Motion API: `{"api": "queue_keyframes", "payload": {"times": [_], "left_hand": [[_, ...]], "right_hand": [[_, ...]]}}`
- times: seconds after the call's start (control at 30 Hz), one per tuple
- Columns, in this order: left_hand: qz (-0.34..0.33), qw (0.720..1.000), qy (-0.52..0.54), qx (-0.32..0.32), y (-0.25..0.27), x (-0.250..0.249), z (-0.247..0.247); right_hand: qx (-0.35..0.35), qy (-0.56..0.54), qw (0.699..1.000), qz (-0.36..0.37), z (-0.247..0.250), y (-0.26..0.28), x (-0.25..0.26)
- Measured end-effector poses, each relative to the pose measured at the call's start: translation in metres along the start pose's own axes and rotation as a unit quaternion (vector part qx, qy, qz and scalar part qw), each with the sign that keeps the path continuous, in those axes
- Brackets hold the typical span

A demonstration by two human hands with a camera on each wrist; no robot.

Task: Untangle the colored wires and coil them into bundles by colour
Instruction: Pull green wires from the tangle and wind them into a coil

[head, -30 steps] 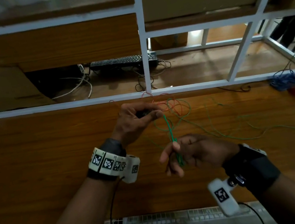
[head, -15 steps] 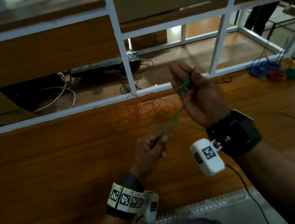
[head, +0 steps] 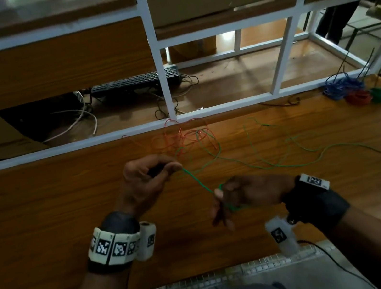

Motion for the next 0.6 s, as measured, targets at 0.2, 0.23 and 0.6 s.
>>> {"api": "queue_keyframes", "payload": {"times": [0.2,0.23,0.6], "left_hand": [[0.055,0.985,0.161,-0.024,-0.026,0.018,-0.020],[0.100,0.975,0.192,-0.040,-0.023,0.030,-0.028],[0.261,0.904,0.315,-0.125,0.029,0.048,-0.093]], "right_hand": [[0.105,-0.280,0.931,0.210,-0.011,-0.002,0.054],[0.097,-0.324,0.910,0.241,-0.006,-0.003,0.062],[-0.400,-0.543,0.667,0.315,0.074,-0.003,0.068]]}}
Point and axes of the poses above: each hand's wrist, its own y-axis away from the middle knuckle, its own z-axis out of the back of the hand, x = y × z, the point moved 2 cm from there along -y, towards the middle knuckle, and after that the axes turned 14 degrees about y, right-handed, at the moved point
